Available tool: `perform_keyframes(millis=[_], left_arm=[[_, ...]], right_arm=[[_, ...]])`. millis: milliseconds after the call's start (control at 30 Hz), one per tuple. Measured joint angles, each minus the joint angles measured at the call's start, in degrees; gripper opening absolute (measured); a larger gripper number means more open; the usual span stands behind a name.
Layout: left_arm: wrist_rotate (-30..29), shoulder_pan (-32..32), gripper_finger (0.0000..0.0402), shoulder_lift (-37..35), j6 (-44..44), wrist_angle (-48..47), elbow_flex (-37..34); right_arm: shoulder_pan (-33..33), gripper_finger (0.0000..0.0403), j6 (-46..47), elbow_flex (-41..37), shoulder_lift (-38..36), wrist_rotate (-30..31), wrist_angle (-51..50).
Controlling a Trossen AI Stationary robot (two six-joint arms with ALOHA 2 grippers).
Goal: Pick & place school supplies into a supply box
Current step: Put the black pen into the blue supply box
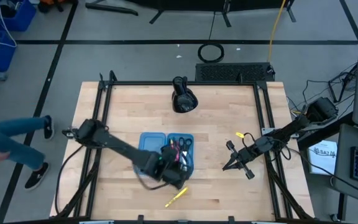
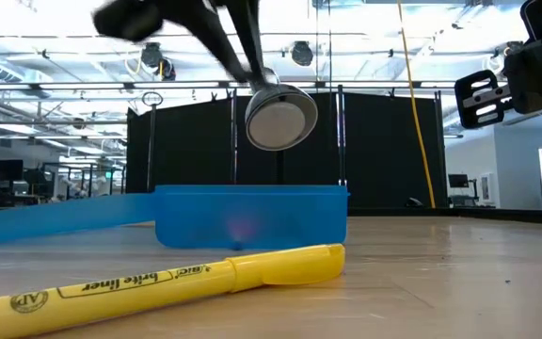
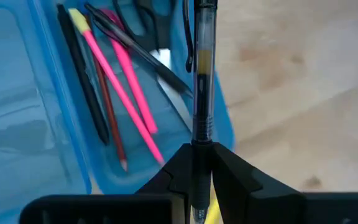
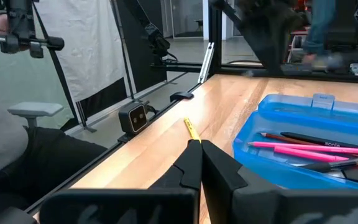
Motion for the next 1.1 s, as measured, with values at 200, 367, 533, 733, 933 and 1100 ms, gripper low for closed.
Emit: perform_keyframes(millis=[200,367,533,733,933,1100], left_arm=[[6.4,5.8,0.0051,3.7,4.8,0.3,-0.1],[11.2,9.0,0.0051,6.6,6.1,-0.1,-0.1],[13.9,10.9,0.0051,9.8,7.3,-0.1,-0.1],[14.7,11.6,0.0051,12.5,7.4,0.0,-0.1],[14.3,11.3,0.0052,12.7,8.6,0.0,0.0],[14.3,10.8,0.0059,12.4,11.6,0.3,0.0]], right_arm=[[0.0,0.0,0.0,0.0,0.0,-0.1,0.0],[0.0,0.0,0.0,0.0,0.0,-0.1,-0.9],[0.0,0.0,-0.9,0.0,0.0,-0.1,-0.8],[0.0,0.0,-1.3,0.0,0.0,-0.2,-0.8],[0.0,0.0,-1.2,0.0,0.0,-0.2,-0.9],[0.0,0.0,-1.1,0.0,0.0,-0.4,-0.9]])
